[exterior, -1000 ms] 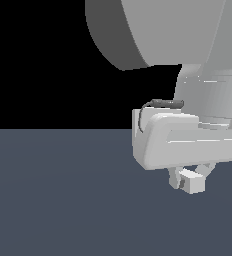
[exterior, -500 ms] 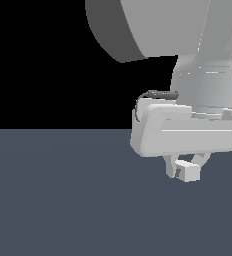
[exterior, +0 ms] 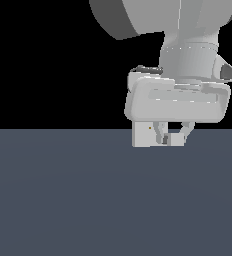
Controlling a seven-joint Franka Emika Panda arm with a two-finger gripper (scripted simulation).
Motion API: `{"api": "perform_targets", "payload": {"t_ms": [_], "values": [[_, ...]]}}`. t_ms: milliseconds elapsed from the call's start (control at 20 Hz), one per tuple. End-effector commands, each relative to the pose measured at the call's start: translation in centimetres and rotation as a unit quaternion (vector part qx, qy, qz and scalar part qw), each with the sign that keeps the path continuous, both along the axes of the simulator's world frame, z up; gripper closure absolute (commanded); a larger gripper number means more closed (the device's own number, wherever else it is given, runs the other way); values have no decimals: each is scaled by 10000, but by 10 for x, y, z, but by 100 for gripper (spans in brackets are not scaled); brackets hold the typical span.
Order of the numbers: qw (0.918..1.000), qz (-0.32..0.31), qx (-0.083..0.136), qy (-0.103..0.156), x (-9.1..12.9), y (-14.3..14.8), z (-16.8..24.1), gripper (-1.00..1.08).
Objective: Plug the charger into the wall socket.
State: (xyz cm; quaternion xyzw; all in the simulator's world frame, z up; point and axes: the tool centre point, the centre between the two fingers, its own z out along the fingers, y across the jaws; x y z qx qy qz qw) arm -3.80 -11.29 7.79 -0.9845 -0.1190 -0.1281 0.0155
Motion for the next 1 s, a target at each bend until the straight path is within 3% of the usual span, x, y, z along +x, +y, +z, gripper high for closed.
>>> {"api": "perform_targets", "payload": {"t_ms": [0, 950], "values": [[10000, -50, -1, 7, 7, 0, 11, 108], [9999, -101, -5, 10, 24, 2, 22, 108]]}}
